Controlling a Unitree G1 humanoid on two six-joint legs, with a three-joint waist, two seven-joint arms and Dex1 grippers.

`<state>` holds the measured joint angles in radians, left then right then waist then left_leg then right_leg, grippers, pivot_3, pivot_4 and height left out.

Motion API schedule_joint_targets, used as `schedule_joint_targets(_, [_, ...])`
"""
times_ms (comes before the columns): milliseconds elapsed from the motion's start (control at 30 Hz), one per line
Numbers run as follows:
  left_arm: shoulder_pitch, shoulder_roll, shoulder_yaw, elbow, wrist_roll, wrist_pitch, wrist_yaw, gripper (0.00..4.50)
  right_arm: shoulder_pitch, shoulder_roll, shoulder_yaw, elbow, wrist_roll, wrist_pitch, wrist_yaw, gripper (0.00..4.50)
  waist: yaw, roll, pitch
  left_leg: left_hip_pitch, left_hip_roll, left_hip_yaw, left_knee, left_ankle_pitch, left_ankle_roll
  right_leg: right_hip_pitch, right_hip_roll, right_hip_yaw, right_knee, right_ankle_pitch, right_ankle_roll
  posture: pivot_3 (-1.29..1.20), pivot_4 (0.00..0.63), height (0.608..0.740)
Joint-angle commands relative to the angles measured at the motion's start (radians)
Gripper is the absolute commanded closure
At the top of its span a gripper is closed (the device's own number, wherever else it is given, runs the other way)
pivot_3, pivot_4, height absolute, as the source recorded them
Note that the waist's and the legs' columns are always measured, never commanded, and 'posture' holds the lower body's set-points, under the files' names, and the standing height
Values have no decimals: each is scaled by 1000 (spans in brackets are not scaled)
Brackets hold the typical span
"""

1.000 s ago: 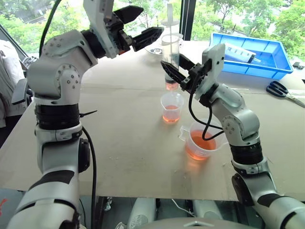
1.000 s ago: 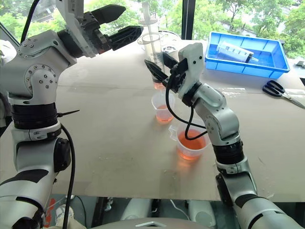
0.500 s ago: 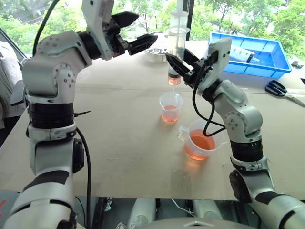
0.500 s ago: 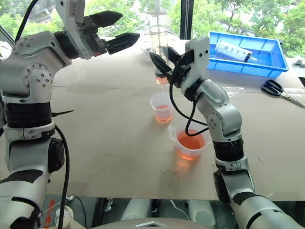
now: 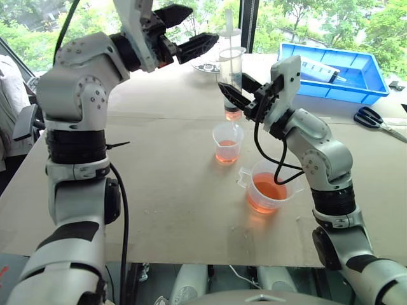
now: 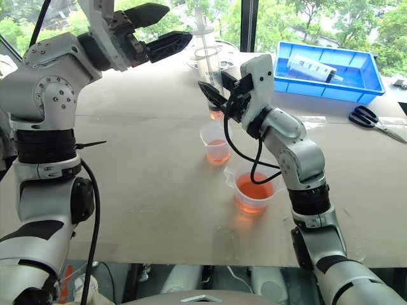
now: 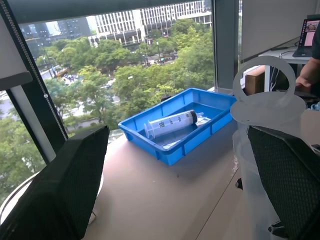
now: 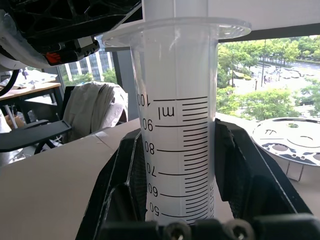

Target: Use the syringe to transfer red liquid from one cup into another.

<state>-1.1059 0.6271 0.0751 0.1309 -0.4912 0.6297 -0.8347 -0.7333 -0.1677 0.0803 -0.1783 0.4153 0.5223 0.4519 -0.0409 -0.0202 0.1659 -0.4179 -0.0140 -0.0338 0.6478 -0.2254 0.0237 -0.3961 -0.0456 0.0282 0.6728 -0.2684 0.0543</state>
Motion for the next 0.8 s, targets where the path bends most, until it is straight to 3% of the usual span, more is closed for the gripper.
schedule_joint_targets(33, [-60,-3,7,1,8,-41,-19,0,0,0,13,-39,0,0,14,3060,1,0,0,0,0,0,0,0,0,0,0,0,0,0,0,0,150,740])
schedule_joint_targets(300, [-99,11,19,41,7,-31,-71,0,-1,24,-9,-33,6,8,-13,3060,0,0,0,0,0,0,0,0,0,0,0,0,0,0,0,0,150,740])
schedule_joint_targets(467, [-77,44,12,106,77,-46,-31,0,-25,72,-49,-41,49,-9,-28,3060,-1,0,0,0,0,0,0,0,0,0,0,0,0,0,0,0,150,740])
schedule_joint_targets(800, [-102,11,50,47,-18,10,-68,0,-16,38,-7,-20,4,-19,-1,3060,2,0,0,-1,0,0,0,0,-1,0,0,0,0,0,0,0,150,740])
